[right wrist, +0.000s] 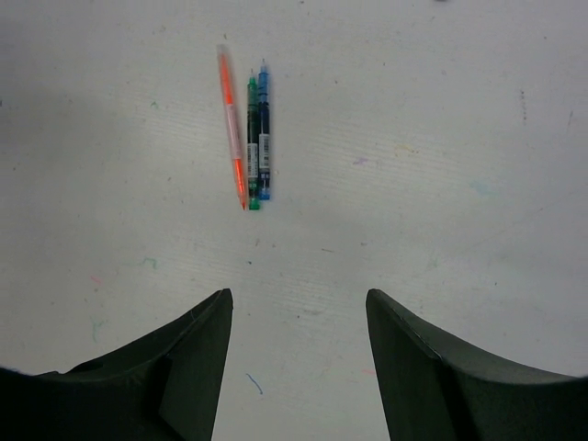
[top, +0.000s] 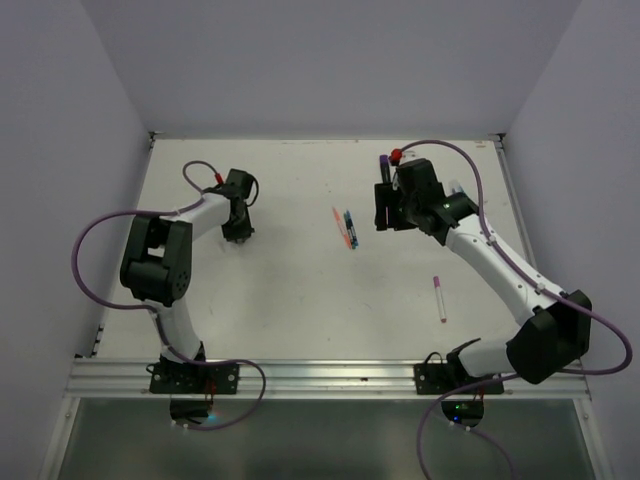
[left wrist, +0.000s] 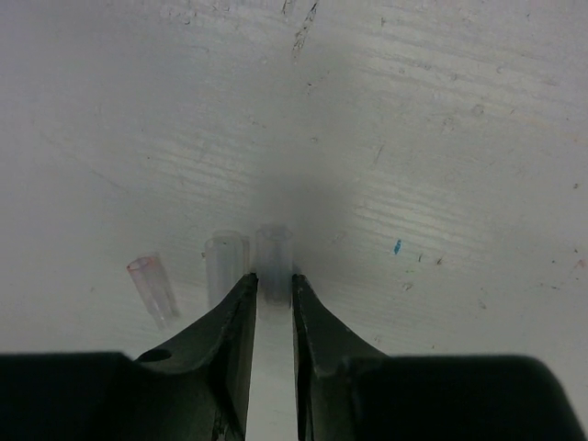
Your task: Open the pen caps
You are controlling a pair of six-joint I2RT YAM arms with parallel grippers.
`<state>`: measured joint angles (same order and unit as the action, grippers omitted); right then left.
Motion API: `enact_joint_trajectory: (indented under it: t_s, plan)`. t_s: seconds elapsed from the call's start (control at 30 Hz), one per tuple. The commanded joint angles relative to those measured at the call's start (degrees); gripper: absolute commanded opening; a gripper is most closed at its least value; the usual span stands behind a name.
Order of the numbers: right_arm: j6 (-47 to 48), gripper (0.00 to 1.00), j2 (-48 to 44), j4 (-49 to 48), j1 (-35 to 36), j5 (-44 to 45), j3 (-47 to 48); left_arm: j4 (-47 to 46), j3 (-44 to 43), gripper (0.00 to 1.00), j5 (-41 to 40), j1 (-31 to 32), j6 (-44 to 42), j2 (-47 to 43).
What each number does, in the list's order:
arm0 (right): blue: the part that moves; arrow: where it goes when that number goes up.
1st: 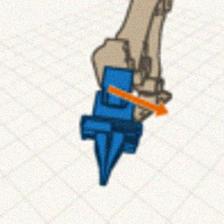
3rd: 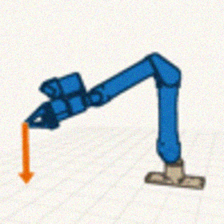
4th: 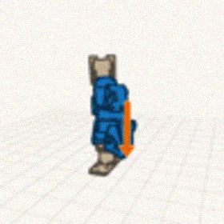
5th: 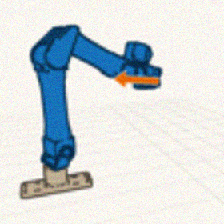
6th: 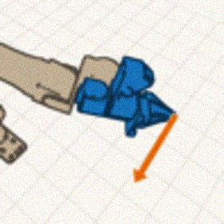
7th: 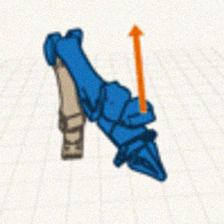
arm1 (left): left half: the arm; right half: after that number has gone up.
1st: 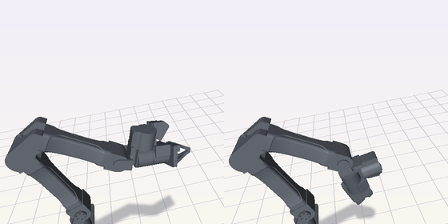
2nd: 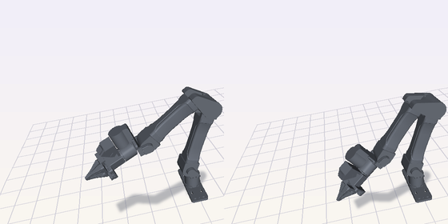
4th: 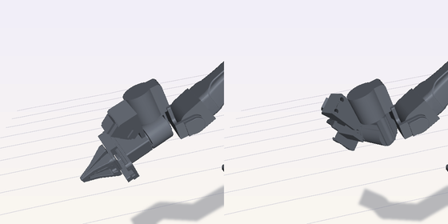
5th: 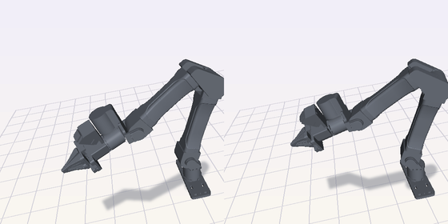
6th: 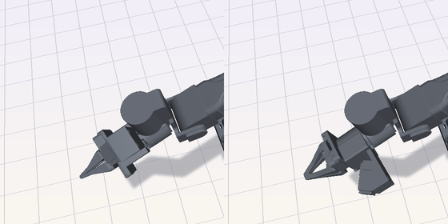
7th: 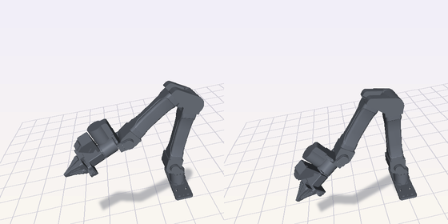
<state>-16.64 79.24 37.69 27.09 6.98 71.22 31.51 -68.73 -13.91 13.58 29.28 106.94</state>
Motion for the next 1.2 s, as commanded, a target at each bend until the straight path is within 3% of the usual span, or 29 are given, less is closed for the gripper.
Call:
enact_joint_trajectory:
  t_s: [0.0,0.5,0.7,0.93,1.07,1.17]
  plan:
    - [0.9,0.64,-2.3,-1.1,0.1,1.6,-0.2,-0.4,-0.8,0.25,-1.3,-0.8,-1.1,-0.1]
    - [-0.8,0.67,-2.3,-0.5,-1.1,2.2,-1.3,1.7,-4.5,0.31,4.7,-0.9,-1.0,-6.2]
    - [-5.1,0.67,-1.0,1.0,-9.7,0.9,-6.7,2.1,-5.5,0.36,9.1,-0.1,-0.1,-12.6]
    - [-10.5,0.66,-1.3,2.8,-24.8,-5.2,-19.4,-3.4,-3.8,0.40,16.1,7.0,2.9,-18.0]
    - [-10.8,0.66,-6.9,6.3,-25.8,-1.8,-22.6,-8.5,-2.6,0.40,19.1,14.4,6.2,-18.4]
    - [-14.3,0.64,-10.4,6.3,-25.8,-4.3,-24.5,-10.1,-1.6,0.41,19.4,17.2,6.8,-18.4]
